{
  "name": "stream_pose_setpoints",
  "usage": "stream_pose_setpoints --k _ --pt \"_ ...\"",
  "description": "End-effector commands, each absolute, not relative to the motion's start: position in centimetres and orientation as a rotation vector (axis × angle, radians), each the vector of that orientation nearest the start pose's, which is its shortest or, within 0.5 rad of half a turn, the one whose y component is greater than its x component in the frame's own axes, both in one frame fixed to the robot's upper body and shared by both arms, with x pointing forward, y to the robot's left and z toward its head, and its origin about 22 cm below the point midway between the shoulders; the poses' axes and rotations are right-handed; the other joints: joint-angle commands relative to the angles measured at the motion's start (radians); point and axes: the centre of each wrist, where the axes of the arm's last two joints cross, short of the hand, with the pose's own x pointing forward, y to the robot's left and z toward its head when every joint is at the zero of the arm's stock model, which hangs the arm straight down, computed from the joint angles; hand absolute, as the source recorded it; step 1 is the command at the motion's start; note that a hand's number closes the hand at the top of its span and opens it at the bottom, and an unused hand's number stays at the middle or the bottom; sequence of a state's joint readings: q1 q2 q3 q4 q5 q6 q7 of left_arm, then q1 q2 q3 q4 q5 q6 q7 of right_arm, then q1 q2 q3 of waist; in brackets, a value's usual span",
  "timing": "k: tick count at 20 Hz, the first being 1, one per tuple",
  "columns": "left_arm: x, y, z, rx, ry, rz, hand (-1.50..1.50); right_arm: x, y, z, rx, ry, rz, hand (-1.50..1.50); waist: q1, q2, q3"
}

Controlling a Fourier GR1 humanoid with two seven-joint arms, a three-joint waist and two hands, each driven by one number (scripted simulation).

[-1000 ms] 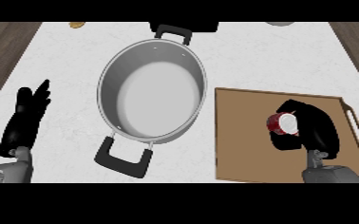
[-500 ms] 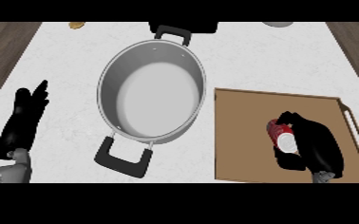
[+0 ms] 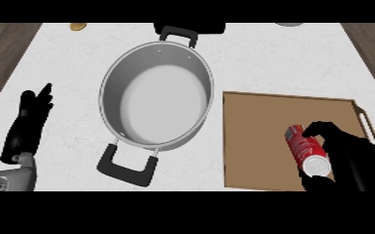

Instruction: Pick the can from the tray and place it in the pot

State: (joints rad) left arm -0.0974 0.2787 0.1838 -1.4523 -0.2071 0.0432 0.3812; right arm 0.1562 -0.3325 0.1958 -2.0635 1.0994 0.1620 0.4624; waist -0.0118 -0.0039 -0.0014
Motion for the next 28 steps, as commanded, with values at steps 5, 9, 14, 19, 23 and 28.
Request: stream_pose_setpoints --k 5,9,14,19,23,28 --pt "26.0 33.9 2.1 0.529 -1.159 -0.097 0.0 15.5 -21.6 17.1 -1.141 -1.745 0.656 1.5 0.0 -0.002 0.001" --pt "25.7 33.5 4.2 0.532 -1.176 -0.119 0.0 14.7 -20.0 20.3 -1.178 -1.852 0.645 1.5 0.019 -0.001 0.001" --pt "27.0 34.2 3.5 0.511 -1.147 -0.121 0.0 15.8 -16.7 23.8 -1.149 -1.898 0.664 1.5 0.017 0.002 -0.001" --pt "27.0 32.8 4.9 0.502 -1.154 -0.099 0.0 16.7 -11.6 26.4 -1.053 -1.832 0.754 1.5 0.02 -0.001 0.0" --pt "27.0 33.6 2.1 0.503 -1.145 -0.112 0.0 19.4 -7.5 28.6 -1.032 -1.762 0.784 1.5 0.022 0.002 -0.002" --pt "26.9 32.0 1.9 0.511 -1.153 -0.141 0.0 23.5 -3.9 28.9 -0.98 -1.689 0.805 1.5 0.031 0.004 -0.001"
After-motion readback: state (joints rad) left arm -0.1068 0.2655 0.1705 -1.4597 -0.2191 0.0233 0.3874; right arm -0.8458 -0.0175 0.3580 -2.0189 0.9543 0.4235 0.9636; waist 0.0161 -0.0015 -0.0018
